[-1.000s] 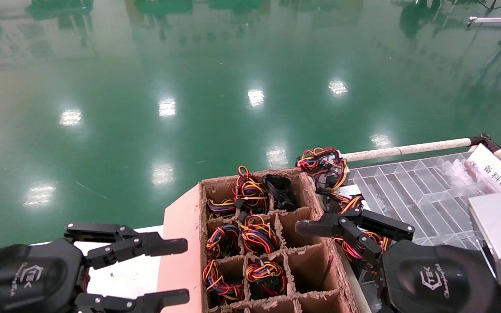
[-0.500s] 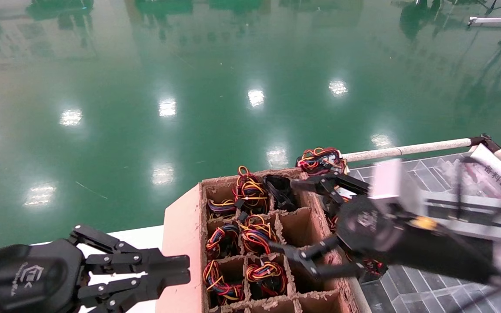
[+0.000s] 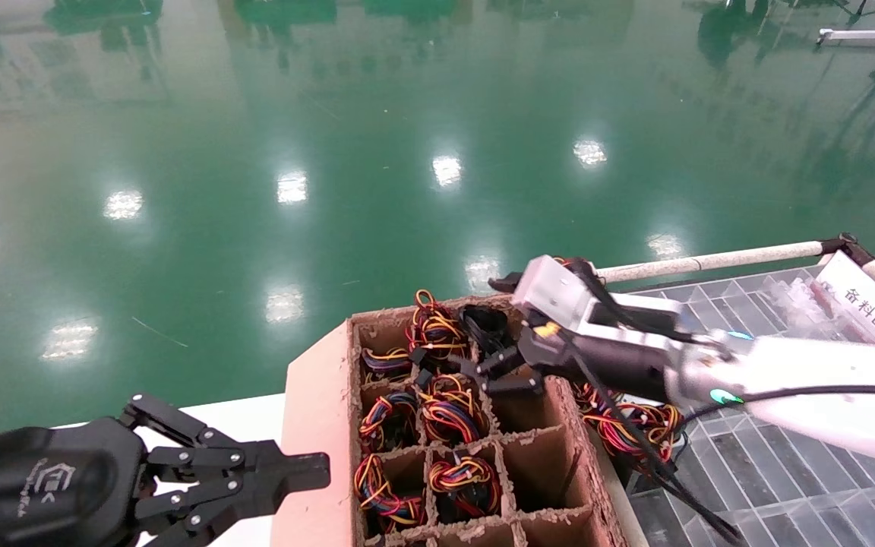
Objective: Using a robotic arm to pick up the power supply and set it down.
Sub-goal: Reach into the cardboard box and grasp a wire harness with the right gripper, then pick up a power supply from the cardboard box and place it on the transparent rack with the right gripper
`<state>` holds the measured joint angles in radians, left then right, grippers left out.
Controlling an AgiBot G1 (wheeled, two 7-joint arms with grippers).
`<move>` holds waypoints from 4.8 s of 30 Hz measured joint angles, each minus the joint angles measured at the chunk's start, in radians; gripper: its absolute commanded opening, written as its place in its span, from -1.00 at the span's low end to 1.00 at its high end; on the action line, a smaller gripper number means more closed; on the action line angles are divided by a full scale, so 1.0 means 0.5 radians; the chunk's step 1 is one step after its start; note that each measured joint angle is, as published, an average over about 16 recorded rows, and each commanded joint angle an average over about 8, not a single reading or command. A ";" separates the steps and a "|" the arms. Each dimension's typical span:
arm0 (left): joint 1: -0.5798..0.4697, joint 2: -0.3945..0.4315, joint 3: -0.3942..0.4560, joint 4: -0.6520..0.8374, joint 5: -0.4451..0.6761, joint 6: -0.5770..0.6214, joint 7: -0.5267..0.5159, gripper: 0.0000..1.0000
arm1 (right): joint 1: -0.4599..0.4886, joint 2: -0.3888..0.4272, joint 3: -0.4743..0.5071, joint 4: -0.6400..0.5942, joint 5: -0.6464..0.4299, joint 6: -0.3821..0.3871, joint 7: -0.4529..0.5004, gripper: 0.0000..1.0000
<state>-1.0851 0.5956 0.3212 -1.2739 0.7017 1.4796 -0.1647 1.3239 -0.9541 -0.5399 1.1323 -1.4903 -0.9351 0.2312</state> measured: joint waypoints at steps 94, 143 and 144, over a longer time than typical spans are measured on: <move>-0.001 -0.002 0.005 0.000 -0.004 -0.002 0.003 1.00 | -0.122 1.018 0.774 0.398 0.579 0.085 0.396 -1.00; -0.002 -0.003 0.008 0.000 -0.005 -0.003 0.004 1.00 | -0.967 1.564 0.935 0.390 0.894 -0.338 0.466 -1.00; -0.002 -0.003 0.008 0.000 -0.005 -0.003 0.004 1.00 | -0.967 1.568 0.933 0.396 0.897 -0.344 0.478 -1.00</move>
<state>-1.0861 0.5940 0.3251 -1.2739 0.6990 1.4779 -0.1627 0.8401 -0.1703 -0.0735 1.3302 -1.0417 -1.1069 0.4702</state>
